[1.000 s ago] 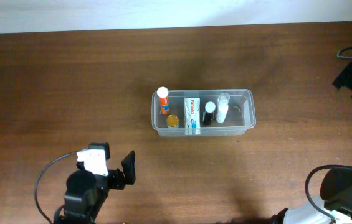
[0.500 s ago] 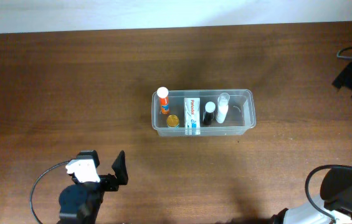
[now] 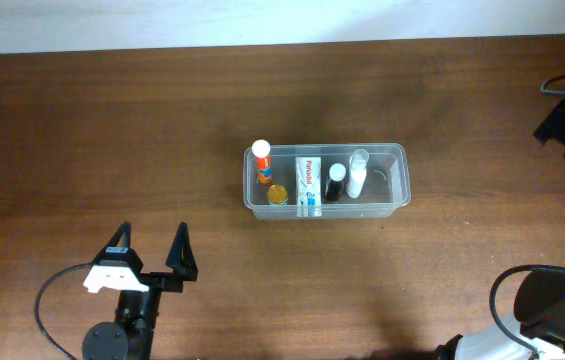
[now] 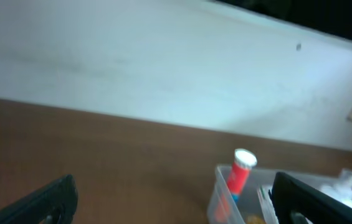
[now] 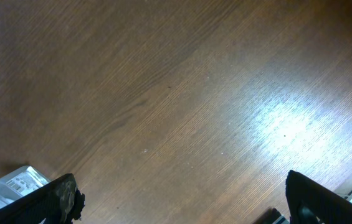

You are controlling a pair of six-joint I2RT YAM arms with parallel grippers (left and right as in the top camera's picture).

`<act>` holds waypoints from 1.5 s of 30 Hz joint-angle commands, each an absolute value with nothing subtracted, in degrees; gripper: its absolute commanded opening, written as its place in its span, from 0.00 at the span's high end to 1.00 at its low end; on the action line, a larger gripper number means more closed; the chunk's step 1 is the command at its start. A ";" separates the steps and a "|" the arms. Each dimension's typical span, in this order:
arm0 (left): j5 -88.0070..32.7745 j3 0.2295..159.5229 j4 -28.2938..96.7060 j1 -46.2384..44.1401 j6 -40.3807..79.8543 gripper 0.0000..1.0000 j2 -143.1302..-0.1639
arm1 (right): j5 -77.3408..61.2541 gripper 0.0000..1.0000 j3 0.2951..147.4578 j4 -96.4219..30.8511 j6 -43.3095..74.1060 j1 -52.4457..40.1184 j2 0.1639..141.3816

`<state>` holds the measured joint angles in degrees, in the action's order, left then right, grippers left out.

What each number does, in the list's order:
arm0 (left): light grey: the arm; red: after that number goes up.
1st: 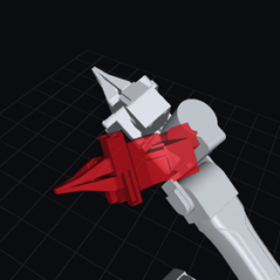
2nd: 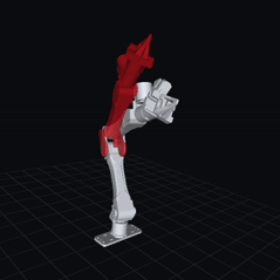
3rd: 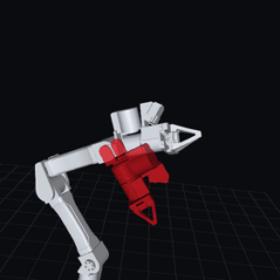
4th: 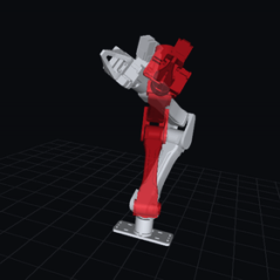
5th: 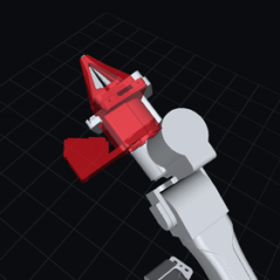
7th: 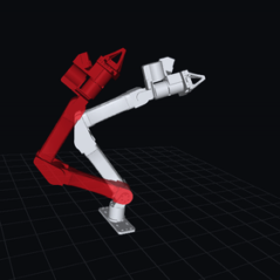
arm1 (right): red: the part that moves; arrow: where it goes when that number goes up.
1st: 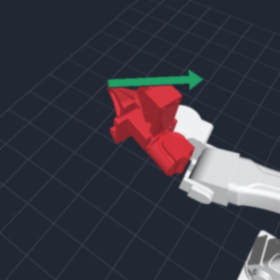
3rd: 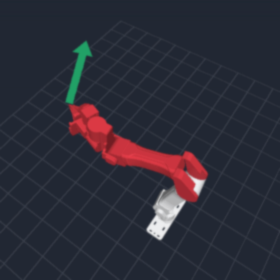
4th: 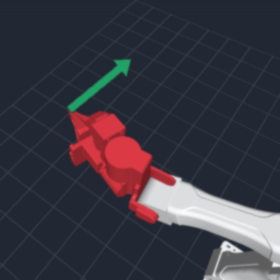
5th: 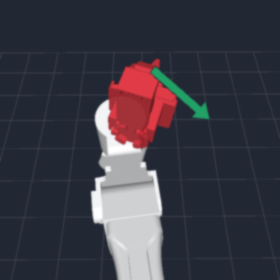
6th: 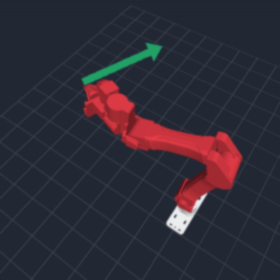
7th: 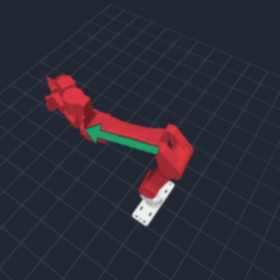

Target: Pack container

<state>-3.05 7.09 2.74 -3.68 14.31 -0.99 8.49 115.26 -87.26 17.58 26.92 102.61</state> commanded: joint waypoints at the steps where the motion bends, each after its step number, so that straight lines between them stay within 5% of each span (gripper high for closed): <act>1: -3.70 3.16 -1.32 -3.09 13.23 0.01 -0.27 | 8.56 0.02 115.37 -87.37 17.67 27.03 102.63; 45: -3.44 0.49 4.36 1.65 13.19 0.01 -0.34 | 8.56 0.01 115.37 -87.37 17.67 27.03 102.63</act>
<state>-3.03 0.62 3.97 1.32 14.28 -0.89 8.49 115.26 -87.24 17.58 26.92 102.61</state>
